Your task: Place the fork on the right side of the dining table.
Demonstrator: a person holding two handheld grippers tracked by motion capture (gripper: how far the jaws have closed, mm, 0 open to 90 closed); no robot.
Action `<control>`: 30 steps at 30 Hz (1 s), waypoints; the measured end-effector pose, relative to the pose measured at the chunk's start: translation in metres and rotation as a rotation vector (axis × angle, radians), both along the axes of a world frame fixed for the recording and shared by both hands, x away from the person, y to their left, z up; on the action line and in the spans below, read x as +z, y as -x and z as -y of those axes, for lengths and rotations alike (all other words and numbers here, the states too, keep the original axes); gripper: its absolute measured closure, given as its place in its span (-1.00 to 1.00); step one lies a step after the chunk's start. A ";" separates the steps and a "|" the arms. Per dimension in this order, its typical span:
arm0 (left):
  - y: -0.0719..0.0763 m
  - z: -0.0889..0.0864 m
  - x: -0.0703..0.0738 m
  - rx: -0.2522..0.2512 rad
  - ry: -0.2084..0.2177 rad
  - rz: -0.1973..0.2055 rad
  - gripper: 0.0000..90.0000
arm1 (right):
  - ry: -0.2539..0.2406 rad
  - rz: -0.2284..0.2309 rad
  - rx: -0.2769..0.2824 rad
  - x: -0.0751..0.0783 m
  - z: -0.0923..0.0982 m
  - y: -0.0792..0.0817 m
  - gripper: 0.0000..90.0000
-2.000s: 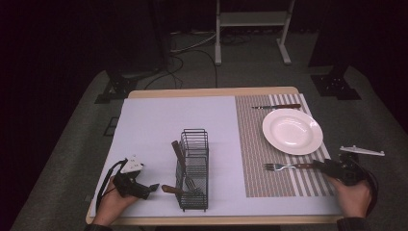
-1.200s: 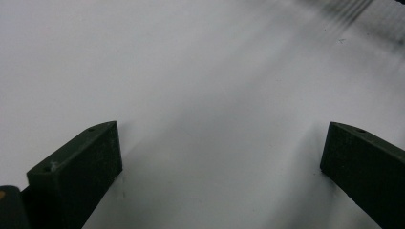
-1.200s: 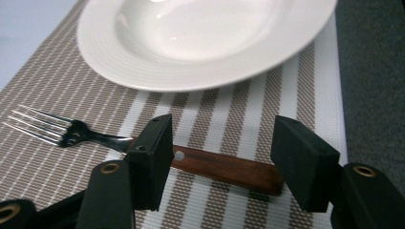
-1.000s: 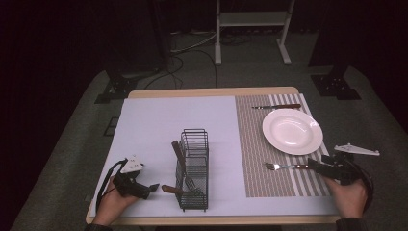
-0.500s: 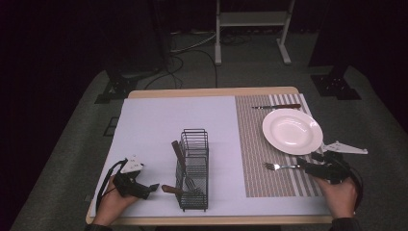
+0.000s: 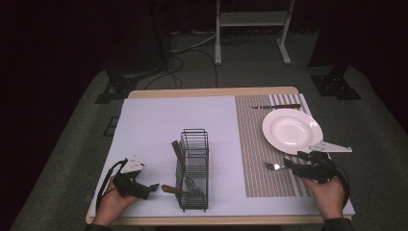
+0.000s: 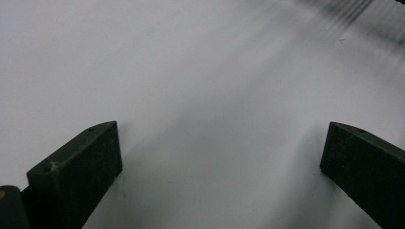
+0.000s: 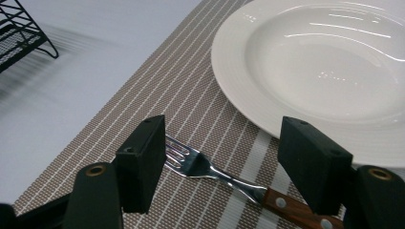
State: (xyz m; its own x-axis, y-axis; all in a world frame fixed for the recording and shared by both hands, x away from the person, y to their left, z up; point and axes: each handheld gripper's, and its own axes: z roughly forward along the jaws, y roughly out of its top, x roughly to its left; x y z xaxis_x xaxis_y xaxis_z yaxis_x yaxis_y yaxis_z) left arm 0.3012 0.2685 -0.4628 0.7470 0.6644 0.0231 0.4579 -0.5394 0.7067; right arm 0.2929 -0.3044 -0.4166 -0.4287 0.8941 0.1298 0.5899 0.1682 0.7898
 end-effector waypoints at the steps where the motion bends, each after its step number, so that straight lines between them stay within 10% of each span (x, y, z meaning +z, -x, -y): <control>1: 0.000 0.000 0.000 0.000 0.000 0.000 -1.00 | 0.000 -0.001 0.004 0.000 -0.001 0.000 -0.28; 30: 0.000 0.000 0.000 0.000 0.000 0.000 -1.00 | 0.011 0.007 0.205 -0.002 -0.075 -0.011 -0.31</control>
State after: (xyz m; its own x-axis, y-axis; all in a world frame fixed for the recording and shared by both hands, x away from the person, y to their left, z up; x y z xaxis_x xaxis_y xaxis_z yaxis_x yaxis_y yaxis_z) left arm 0.3012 0.2685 -0.4628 0.7470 0.6644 0.0233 0.4578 -0.5395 0.7067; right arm 0.3034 -0.2293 -0.4186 -0.6023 0.7896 0.1172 0.5372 0.2923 0.7911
